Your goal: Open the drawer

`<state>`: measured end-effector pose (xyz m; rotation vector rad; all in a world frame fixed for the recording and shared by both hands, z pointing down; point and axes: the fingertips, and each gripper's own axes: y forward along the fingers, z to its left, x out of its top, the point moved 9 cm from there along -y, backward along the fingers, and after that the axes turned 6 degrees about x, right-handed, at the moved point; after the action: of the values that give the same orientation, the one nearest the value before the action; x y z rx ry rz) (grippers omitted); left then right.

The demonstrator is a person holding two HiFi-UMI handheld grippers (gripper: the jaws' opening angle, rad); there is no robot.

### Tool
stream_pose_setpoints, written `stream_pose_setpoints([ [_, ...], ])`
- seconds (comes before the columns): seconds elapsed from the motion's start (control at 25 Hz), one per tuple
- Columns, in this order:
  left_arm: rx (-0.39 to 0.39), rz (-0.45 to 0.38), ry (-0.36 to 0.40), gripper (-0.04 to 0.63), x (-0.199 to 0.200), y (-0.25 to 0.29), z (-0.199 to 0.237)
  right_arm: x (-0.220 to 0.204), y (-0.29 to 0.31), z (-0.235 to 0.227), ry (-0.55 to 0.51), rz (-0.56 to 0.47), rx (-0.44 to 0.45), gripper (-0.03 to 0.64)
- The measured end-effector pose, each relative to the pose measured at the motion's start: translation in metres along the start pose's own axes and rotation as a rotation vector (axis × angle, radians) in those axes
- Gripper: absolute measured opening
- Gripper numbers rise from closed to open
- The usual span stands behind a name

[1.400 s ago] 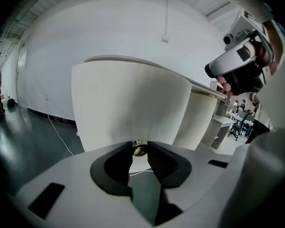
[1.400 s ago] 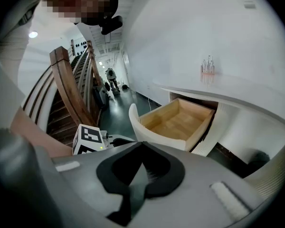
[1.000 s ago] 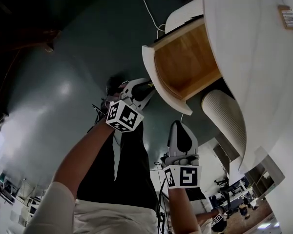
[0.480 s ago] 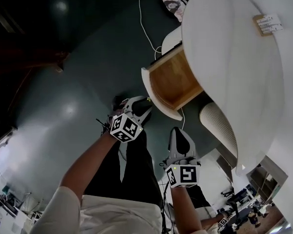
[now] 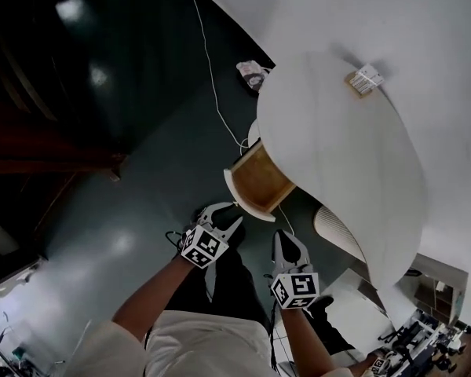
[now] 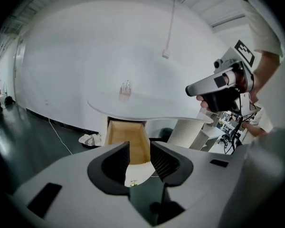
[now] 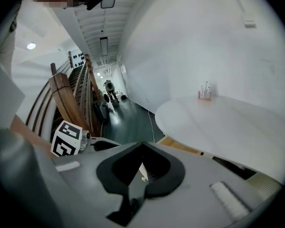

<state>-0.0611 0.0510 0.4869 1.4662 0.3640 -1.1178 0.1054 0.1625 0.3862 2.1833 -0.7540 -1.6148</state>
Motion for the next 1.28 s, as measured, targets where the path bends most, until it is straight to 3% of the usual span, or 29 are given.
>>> stream_pose_setpoints([
  [0.28, -0.047, -0.03, 0.015, 0.102, 0.071, -0.055, 0.0, 0.049, -0.032, 0.018, 0.077, -0.057, -0.033, 0.011],
  [0.56, -0.08, -0.052, 0.036, 0.075, 0.128, -0.106, 0.001, 0.088, -0.063, 0.049, 0.076, -0.139, -0.071, 0.011],
  [1.0, -0.161, -0.127, 0.021, 0.011, 0.184, -0.168, -0.023, 0.131, -0.131, 0.08, 0.055, -0.279, -0.1, 0.011],
  [1.28, -0.15, -0.211, 0.038, 0.006, 0.203, -0.205, -0.062, 0.124, -0.187, 0.086, -0.02, -0.333, -0.119, 0.011],
])
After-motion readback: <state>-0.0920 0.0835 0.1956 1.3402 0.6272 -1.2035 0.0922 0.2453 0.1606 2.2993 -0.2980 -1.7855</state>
